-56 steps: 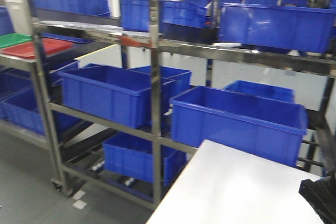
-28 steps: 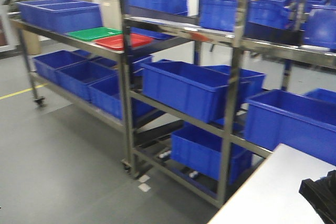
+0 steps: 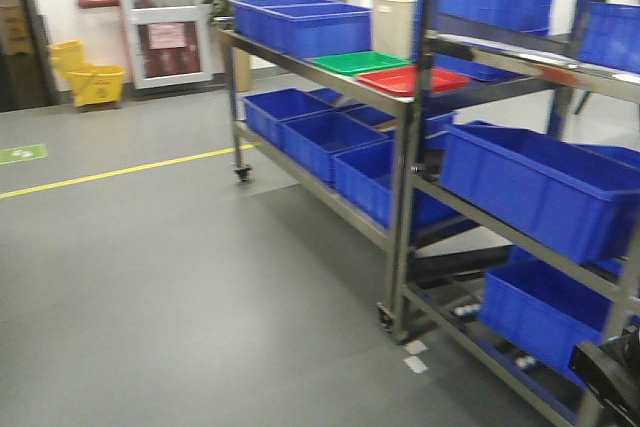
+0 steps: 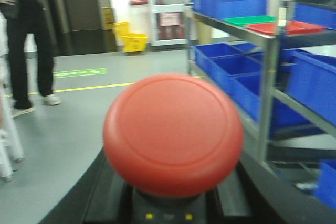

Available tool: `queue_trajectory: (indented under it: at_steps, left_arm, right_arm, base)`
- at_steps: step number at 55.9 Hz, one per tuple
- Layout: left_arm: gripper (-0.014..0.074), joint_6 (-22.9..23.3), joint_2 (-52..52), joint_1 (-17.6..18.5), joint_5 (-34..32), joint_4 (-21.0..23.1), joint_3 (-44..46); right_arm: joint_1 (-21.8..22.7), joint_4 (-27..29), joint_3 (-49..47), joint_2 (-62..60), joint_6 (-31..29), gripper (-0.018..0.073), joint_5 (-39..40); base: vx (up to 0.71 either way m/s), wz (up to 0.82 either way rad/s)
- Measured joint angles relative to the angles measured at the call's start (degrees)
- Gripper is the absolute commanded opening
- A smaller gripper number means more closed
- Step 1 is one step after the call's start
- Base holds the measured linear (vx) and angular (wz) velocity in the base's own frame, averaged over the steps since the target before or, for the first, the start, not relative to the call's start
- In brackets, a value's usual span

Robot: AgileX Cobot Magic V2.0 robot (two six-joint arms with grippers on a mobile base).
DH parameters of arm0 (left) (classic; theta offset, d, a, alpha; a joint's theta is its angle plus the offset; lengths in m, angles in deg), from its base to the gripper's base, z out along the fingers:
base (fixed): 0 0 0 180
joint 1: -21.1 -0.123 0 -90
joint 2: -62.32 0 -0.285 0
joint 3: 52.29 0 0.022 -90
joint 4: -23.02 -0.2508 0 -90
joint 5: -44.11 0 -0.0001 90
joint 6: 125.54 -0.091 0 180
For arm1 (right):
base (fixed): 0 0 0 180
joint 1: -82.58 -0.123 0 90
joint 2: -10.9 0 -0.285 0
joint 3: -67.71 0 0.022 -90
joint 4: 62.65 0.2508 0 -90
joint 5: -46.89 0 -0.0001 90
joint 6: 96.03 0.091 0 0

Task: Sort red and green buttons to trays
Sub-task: 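Drive the base to the counter holding both buttons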

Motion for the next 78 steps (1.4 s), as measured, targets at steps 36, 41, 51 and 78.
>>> queue_trajectory:
  at_steps: [36,41,51,78]
  left_arm:
    - [0.0001,0.0,0.0,0.0,0.05,0.0,0.0]
    - [0.0001,0.0,0.04,0.0,0.1,0.0,0.0]
    - [0.0001,0.0,0.06,0.0,0.28,0.0,0.0]
    - [0.0001,0.0,0.11,0.0,0.43,0.0,0.0]
  right_arm:
    - [0.0,-0.07,0.0,0.0,0.0,-0.0009,0.23]
    - [0.0,-0.07,0.0,0.0,0.0,-0.0009,0.23]
    - [0.0,-0.07,0.0,0.0,0.0,-0.0009,0.23]
    - [0.0,-0.07,0.0,0.0,0.0,-0.0009,0.23]
  base:
    - [0.15,0.42]
    - [0.2,0.31]
    - [0.22,0.28]
    - [0.3,0.27]
